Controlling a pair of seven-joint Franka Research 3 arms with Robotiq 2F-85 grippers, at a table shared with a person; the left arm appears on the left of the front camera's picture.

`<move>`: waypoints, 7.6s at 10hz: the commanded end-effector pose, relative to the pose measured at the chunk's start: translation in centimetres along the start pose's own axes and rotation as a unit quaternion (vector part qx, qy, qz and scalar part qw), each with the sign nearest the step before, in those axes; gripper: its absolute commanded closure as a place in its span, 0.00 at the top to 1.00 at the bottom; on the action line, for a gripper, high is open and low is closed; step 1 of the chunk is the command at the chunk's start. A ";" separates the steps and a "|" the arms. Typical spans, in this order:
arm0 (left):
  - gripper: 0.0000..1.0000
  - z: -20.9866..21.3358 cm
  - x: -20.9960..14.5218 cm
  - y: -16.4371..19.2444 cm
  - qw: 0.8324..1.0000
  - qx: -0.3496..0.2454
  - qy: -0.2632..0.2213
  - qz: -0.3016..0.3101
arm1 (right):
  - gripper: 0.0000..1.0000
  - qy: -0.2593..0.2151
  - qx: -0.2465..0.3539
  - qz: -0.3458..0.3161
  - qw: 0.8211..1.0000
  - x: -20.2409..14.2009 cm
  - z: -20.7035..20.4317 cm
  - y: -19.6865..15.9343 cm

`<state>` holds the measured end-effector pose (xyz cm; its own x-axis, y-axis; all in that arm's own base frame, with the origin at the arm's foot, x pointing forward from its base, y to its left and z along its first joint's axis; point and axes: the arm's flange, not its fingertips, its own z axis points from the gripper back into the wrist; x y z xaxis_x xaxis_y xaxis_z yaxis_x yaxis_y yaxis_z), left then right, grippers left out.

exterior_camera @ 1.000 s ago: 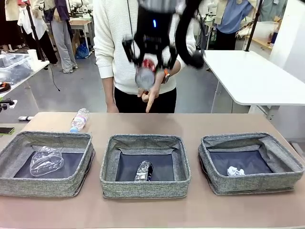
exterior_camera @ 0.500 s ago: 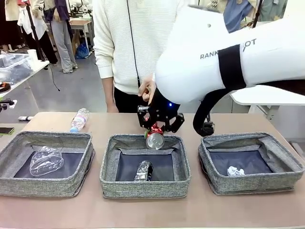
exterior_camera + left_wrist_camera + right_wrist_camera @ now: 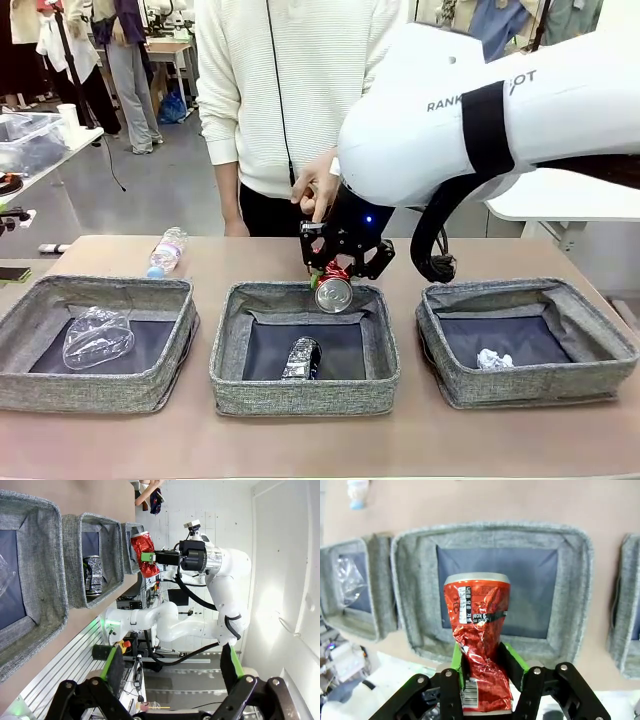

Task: Sort the waste into the appropriate baskets.
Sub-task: Place the picked waste into the Fabric basket indicated by the person, then pick up the waste item pointed out by the person.

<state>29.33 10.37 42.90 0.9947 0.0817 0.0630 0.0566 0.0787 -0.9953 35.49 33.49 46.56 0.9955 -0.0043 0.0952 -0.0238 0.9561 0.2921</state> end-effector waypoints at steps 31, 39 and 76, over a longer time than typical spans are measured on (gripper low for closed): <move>1.00 0.0 -0.3 -0.2 1.000 -0.001 0.000 0.000 | 1.00 -0.070 0.579 -0.167 0.795 -0.5 10.3 -38.1; 1.00 0.0 -0.3 -0.2 1.000 -0.001 0.000 0.000 | 1.00 -0.070 0.579 -0.167 0.795 -0.5 10.3 -38.1; 1.00 -16.5 21.6 2.0 0.825 0.547 -0.039 -0.137 | 1.00 -0.070 0.579 -0.167 0.795 -0.5 10.3 -38.1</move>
<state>49.85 -4.07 41.62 0.9394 -0.0184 0.3425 0.1146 0.9580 -0.2628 34.95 -5.79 44.87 0.9451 -0.3130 -0.0937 0.0986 -0.0002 0.9951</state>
